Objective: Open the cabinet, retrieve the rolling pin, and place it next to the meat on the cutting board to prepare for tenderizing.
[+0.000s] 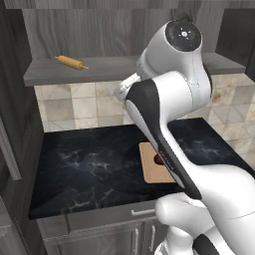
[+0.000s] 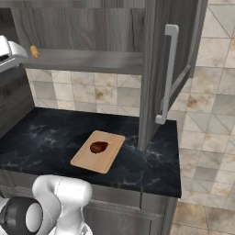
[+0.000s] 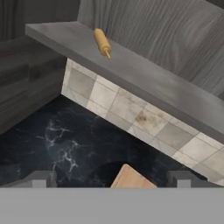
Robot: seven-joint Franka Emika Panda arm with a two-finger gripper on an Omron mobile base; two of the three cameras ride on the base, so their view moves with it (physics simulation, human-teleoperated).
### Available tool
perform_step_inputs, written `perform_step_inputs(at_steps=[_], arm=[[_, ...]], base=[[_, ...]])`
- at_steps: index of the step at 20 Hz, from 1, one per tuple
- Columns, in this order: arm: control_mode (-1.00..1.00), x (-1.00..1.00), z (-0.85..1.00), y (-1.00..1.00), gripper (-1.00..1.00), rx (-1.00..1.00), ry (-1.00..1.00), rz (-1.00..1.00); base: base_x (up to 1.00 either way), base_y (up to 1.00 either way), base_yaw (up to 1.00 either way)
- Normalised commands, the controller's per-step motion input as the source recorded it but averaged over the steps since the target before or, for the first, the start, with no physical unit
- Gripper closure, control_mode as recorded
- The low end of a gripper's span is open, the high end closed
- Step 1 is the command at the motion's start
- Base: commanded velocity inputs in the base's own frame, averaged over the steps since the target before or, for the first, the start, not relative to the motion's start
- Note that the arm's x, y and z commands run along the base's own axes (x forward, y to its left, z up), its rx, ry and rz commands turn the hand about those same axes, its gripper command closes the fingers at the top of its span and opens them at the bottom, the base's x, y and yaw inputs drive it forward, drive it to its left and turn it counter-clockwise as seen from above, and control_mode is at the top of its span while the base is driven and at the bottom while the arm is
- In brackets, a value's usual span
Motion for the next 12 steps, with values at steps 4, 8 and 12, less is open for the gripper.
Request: perform_step_inputs(at_steps=[4,8,12], arm=[[-1.00,0.14,0.03,0.00,-1.00,0.04,-0.06,0.00],[-1.00,0.39,0.05,0.00,-1.00,0.04,-0.07,0.00],[-1.00,0.43,0.04,0.00,-1.00,0.04,-0.06,0.00]], base=[[0.00,0.00,0.00],[0.00,0.00,0.00],[0.00,0.00,0.00]])
